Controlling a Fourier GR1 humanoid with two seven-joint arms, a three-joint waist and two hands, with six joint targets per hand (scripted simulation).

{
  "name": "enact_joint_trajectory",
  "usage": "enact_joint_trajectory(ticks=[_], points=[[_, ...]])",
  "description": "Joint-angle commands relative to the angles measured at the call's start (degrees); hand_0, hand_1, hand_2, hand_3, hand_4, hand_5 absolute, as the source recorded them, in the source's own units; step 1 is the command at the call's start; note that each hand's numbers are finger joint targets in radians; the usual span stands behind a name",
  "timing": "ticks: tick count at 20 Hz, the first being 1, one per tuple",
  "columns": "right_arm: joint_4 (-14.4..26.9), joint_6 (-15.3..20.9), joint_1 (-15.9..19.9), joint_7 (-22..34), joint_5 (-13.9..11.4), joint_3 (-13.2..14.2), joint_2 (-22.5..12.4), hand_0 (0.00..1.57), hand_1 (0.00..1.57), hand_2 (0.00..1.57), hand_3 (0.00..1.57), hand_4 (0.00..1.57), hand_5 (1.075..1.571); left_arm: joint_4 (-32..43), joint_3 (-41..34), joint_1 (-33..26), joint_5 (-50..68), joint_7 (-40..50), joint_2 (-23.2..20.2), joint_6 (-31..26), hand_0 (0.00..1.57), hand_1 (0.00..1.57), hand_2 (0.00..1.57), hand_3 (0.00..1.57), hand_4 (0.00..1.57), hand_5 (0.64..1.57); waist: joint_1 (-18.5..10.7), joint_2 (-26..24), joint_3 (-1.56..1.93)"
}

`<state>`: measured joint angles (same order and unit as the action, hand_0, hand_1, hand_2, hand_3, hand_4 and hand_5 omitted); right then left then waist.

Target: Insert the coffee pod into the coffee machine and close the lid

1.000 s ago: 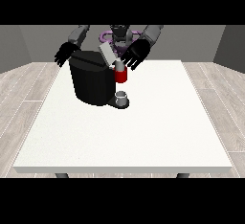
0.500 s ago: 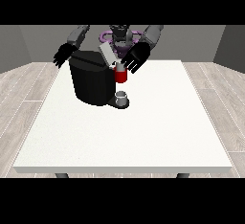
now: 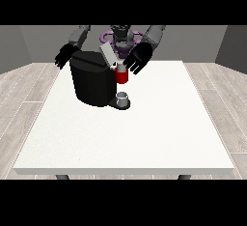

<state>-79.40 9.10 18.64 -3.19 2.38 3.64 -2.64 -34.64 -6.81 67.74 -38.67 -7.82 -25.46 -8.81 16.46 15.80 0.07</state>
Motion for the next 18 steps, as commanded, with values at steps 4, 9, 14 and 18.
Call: enact_joint_trajectory(ticks=[4, 9, 14, 18], points=[[-0.3, 0.0, -0.2, -0.1, 0.2, 0.8, -0.9, 0.0, 0.0, 0.0, 0.0, 0.4, 1.571, 0.0, 0.8, -3.2, -1.4, -1.5, 1.7, 2.8, 1.06, 1.06, 1.12, 0.96, 0.37, 1.571, -1.0, -0.4, -0.06], [1.3, -0.3, -1.9, -1.8, 0.0, 0.1, 0.1, 0.0, 0.0, 0.0, 0.0, 0.43, 1.571, -0.3, 1.2, -1.2, -1.5, -0.5, 0.9, -1.2, 1.02, 1.02, 1.09, 0.9, 0.37, 1.571, -1.3, -2.1, -0.05], [-1.4, 0.2, -2.6, 0.4, 0.1, -0.9, 0.9, 0.0, 0.0, 0.0, 0.0, 0.46, 1.571, 1.3, 3.3, -2.4, -4.0, -3.6, -2.9, -4.5, 0.0, 0.0, 0.0, 0.0, 0.0, 1.571, -0.3, -2.3, -0.05], [-0.7, 0.2, -0.6, 0.5, -0.4, -0.6, -0.1, 0.0, 0.0, 0.0, 0.0, 0.41, 1.571, 0.8, 3.5, -1.5, -5.1, -3.7, -2.6, -3.2, 0.0, 0.0, 0.0, 0.0, 0.0, 1.571, 0.0, -0.7, -0.07]])
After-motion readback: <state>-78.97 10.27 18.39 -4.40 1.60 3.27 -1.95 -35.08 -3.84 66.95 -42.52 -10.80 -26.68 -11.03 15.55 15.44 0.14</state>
